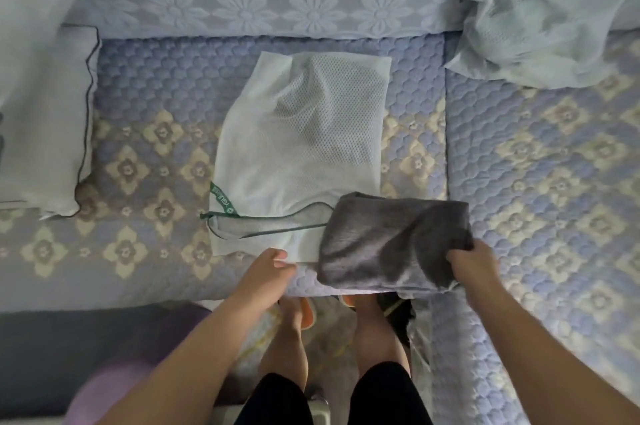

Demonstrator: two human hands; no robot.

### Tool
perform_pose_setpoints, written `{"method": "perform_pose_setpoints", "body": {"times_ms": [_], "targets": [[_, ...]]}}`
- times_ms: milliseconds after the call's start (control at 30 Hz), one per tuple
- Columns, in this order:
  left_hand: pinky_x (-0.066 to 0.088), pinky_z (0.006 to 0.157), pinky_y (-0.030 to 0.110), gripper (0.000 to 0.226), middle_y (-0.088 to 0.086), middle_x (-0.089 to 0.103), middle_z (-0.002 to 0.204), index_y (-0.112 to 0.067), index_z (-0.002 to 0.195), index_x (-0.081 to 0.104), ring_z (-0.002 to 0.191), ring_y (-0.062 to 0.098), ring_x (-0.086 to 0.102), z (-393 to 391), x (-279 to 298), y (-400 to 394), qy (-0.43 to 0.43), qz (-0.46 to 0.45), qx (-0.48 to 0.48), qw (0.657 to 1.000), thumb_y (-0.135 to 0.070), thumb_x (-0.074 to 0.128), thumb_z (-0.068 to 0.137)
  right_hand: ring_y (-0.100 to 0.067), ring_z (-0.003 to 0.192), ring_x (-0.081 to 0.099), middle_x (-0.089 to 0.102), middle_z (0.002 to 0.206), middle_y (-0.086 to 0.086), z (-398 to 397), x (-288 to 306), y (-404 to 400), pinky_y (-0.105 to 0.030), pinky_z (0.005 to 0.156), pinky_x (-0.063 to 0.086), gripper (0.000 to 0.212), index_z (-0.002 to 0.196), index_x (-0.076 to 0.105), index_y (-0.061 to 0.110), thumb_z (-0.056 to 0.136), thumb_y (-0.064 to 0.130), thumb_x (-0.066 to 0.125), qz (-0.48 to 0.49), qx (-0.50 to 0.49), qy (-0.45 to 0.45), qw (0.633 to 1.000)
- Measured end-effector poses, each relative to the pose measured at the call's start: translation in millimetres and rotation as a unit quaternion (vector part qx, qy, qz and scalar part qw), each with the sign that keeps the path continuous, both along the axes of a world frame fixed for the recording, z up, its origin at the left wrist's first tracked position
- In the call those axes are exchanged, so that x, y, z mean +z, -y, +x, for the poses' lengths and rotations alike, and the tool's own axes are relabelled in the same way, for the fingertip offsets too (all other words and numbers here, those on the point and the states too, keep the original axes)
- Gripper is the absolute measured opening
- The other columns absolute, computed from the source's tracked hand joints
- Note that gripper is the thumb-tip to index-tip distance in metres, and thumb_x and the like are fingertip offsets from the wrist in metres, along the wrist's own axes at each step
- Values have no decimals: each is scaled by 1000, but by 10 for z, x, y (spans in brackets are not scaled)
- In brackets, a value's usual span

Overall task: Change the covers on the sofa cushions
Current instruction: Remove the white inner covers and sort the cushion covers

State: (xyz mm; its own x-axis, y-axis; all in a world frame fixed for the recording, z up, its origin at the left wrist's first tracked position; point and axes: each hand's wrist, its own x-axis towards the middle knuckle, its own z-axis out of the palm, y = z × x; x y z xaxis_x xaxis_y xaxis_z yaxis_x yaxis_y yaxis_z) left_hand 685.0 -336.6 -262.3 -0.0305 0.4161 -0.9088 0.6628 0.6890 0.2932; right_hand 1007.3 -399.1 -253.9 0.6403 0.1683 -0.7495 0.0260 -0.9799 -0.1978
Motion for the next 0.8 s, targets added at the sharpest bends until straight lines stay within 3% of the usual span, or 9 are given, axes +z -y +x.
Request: {"method": "perform_pose_setpoints", "body": {"times_ms": [67,133,200,267,367,467,633,700,800], "targets": [[50,85,32,29,-3,67,114,-34,118,56,98,14,64,34,-11,45,35,0,1,999,-25,61,91,-38,102,59,61,115,-19,-369,45,-82,-43,82,48,44,130,54,5,86,4,56,12,141,146,979],[50,96,31,32,-14,65,118,-45,111,57,109,7,61,122,2,65,88,-4,-17,996,-20,59,91,-40,102,56,59,116,-18,-841,62,-57,-46,78,48,39,120,57,5,81,3,60,99,296,215,925],[52,84,18,45,-15,64,115,-35,114,63,101,2,61,214,38,104,132,0,-42,990,3,47,98,-36,102,54,57,120,-14,-1306,-33,51,-48,78,49,48,125,55,9,79,17,67,101,448,187,868],[52,71,11,42,1,65,113,-17,118,66,86,1,66,248,37,148,116,20,-72,990,11,41,99,-37,118,48,47,137,-12,-1581,-204,127,-52,100,42,77,145,42,11,80,44,67,51,503,137,852],[48,87,22,36,2,63,116,-23,108,63,105,13,63,99,-33,133,30,51,-63,996,5,44,97,-44,137,27,18,157,-10,-1658,-466,84,-60,114,18,113,159,5,17,77,75,57,-32,478,91,873],[40,108,30,39,2,62,128,-18,123,65,123,19,57,-199,-116,56,-39,125,-101,986,1,44,95,-46,140,19,5,160,-11,-1666,-664,-50,-62,115,15,119,158,-12,22,78,73,59,-61,467,88,878],[37,107,28,37,1,56,132,-18,129,63,127,19,51,-502,-182,-202,-80,213,-174,958,-6,50,97,-43,115,45,38,138,-13,-1407,-476,19,-58,96,45,93,149,34,17,69,30,80,34,430,155,889],[43,103,35,37,7,59,127,-14,127,65,122,27,52,-572,-264,-342,-100,278,-244,924,-4,57,92,-43,121,41,34,140,-15,-1089,-402,155,-60,100,43,83,144,41,12,69,14,78,135,362,162,908],[52,91,46,38,11,62,119,-10,122,66,114,34,56,-658,-446,-507,-121,346,-379,850,-6,70,84,-39,134,27,23,154,-15,-626,-391,255,-58,111,32,78,147,36,23,78,23,73,49,258,125,957]]}}
